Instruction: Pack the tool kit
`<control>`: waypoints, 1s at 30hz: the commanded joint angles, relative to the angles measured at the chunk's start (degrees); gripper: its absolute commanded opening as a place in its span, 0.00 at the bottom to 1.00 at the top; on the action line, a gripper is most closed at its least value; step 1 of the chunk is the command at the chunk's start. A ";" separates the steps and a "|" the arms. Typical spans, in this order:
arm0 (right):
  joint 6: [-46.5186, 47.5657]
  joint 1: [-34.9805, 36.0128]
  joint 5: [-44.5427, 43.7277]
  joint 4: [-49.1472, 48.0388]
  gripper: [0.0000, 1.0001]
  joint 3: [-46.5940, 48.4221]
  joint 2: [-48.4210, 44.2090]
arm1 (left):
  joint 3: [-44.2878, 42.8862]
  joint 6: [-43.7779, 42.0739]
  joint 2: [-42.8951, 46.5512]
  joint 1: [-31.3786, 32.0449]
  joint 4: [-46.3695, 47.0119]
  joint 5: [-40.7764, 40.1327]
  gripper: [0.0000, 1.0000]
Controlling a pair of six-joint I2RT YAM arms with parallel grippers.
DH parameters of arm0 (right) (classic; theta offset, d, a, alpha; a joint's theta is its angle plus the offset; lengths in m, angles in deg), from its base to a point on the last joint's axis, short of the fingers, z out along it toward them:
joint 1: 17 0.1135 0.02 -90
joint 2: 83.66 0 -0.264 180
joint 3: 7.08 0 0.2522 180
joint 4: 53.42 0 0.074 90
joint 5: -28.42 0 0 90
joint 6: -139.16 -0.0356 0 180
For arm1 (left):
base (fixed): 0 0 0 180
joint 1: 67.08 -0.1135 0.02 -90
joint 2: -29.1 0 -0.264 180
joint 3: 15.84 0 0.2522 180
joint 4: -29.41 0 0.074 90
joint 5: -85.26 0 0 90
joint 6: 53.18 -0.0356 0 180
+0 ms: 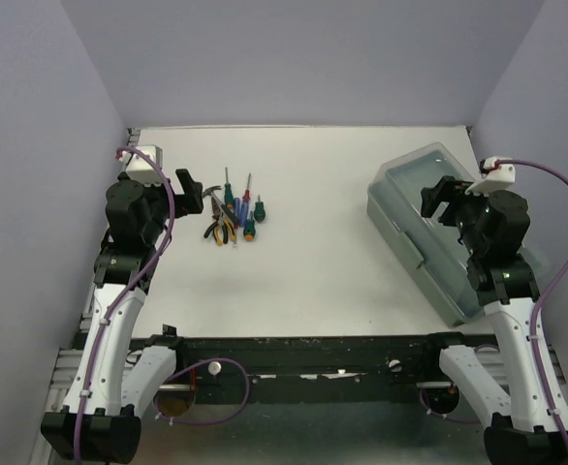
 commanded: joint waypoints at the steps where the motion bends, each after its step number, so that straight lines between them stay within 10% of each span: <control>1: 2.47 -0.17 5.03 7.49 0.93 4.67 2.76 | -3.21 1.84 -0.61 -0.27 -1.63 -2.82 0.99; 14: 6.59 0.44 15.32 25.24 0.81 12.94 12.51 | -1.65 0.09 -3.08 -0.19 -0.76 6.31 0.99; 30: 12.05 7.12 -9.01 26.39 0.72 17.78 18.05 | -0.23 -1.06 -5.89 -0.19 -1.63 8.77 0.99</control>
